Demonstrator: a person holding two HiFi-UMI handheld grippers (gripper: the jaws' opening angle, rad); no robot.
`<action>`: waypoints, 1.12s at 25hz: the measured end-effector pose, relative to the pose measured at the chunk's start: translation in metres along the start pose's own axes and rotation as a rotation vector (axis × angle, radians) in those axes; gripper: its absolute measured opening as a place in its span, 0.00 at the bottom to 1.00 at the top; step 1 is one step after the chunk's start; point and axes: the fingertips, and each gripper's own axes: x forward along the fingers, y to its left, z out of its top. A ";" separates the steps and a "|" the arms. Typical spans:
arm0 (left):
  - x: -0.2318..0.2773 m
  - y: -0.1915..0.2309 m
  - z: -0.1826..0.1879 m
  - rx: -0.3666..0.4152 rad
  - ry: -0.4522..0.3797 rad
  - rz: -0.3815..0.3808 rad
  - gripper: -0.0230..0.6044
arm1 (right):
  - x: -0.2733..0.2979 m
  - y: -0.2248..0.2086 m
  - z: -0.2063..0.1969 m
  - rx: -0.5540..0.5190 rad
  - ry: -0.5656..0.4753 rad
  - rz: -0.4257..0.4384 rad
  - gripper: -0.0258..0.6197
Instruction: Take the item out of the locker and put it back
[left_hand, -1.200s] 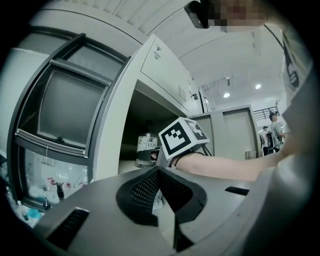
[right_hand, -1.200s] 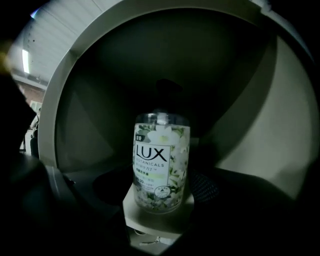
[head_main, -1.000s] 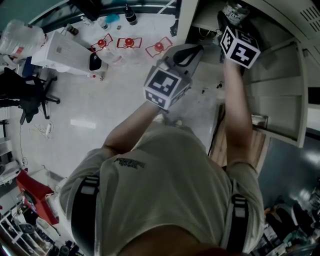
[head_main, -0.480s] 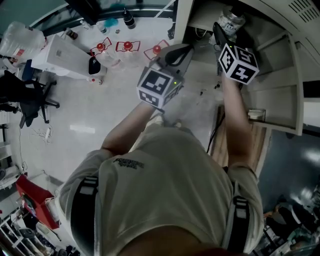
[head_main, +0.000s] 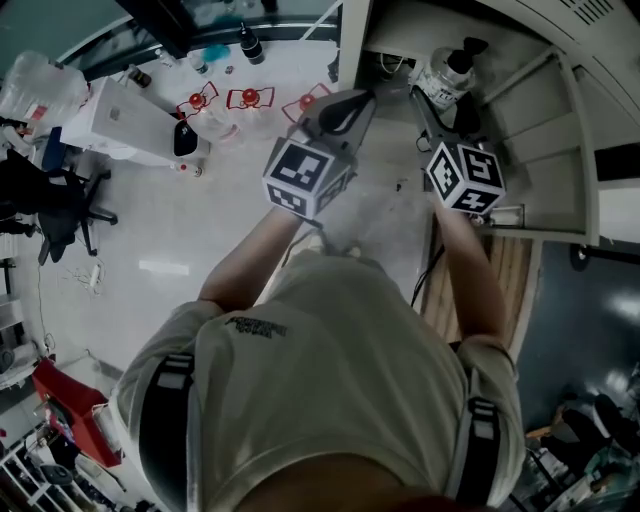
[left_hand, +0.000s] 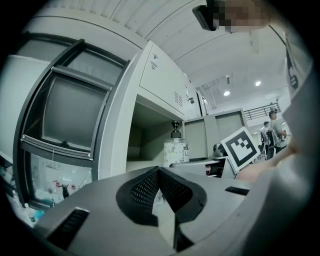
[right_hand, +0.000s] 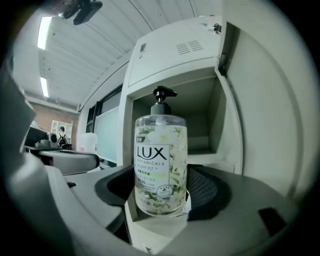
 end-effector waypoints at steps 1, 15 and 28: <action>-0.002 0.000 0.001 0.002 0.000 0.002 0.05 | -0.006 0.002 0.002 -0.003 -0.006 0.006 0.55; -0.050 -0.008 0.069 0.064 -0.143 0.036 0.05 | -0.103 0.050 0.069 -0.074 -0.155 0.098 0.55; -0.077 -0.036 0.054 0.107 -0.129 0.019 0.05 | -0.132 0.071 0.047 -0.032 -0.158 0.108 0.55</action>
